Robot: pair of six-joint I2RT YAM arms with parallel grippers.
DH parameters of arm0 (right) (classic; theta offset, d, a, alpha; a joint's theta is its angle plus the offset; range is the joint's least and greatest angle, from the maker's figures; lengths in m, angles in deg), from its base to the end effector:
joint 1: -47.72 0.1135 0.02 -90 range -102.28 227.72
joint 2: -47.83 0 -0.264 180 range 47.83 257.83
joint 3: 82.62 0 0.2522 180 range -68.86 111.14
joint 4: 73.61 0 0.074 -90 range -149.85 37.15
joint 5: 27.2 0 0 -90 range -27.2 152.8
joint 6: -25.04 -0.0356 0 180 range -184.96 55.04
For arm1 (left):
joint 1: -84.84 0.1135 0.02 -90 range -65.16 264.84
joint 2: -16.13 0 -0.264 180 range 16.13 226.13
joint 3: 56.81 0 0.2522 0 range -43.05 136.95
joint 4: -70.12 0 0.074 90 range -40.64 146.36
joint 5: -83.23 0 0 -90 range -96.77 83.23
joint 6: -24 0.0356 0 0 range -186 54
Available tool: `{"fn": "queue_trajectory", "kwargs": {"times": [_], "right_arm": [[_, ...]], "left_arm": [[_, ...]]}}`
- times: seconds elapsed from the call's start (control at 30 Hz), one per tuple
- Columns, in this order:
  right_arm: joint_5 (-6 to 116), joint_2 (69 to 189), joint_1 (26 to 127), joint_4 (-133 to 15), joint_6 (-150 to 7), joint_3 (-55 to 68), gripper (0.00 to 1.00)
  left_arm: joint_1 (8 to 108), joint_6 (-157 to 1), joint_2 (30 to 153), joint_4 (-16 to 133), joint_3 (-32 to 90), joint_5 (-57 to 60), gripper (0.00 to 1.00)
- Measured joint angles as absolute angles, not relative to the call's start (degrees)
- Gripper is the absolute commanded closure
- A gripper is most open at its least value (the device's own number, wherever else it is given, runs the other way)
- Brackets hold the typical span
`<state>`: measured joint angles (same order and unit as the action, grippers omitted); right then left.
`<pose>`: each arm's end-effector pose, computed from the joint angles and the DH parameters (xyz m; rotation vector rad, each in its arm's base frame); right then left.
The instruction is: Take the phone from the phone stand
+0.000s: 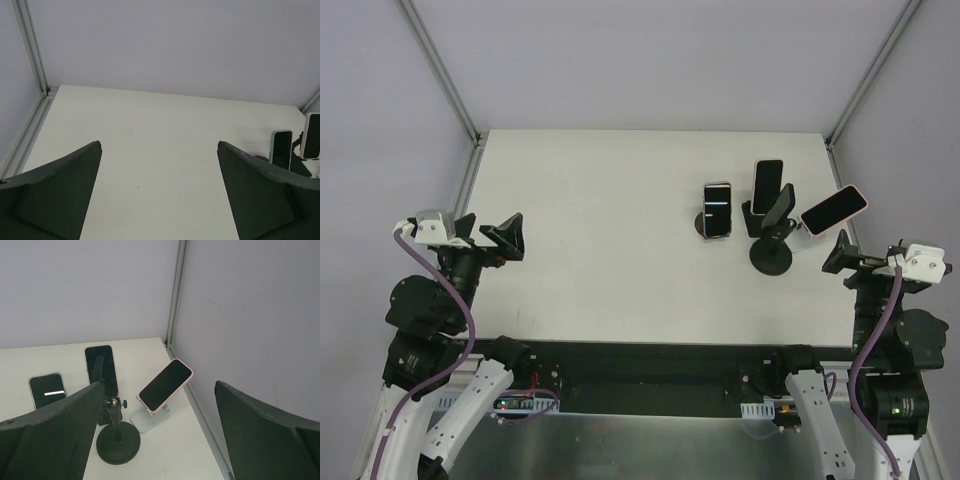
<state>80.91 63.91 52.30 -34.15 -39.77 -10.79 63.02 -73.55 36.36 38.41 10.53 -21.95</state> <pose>0.0126 -0.0101 0.4253 -0.0663 1.3164 -0.5098 0.0484 -0.0093 0.4183 -0.0640 1.3147 -0.2643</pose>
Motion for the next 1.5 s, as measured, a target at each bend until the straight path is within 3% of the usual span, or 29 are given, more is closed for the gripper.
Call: {"fn": "queue_trajectory", "kwargs": {"times": [0.27,0.67,1.2,1.5], "right_arm": [[79.25,66.18,52.3,-31.9,-44.08,-9.72,0.04],[68.49,88.21,52.3,-22.13,-54.0,-4.72,0.04],[70.18,106.68,50.48,-15.95,-65.65,2.32,0.01],[65.94,116.62,47.99,-19.01,-65.37,5.64,0.24]], "left_arm": [[63.02,-72.06,35.59,38.43,9.11,-22.1,0.01],[63.02,-71.52,39.92,38.41,8.96,-21.12,0.01],[63.02,-71.54,39.35,38.36,7.58,-19.63,0.01],[63.02,-72.3,39.66,38.12,6.25,-17.56,0.01]]}}
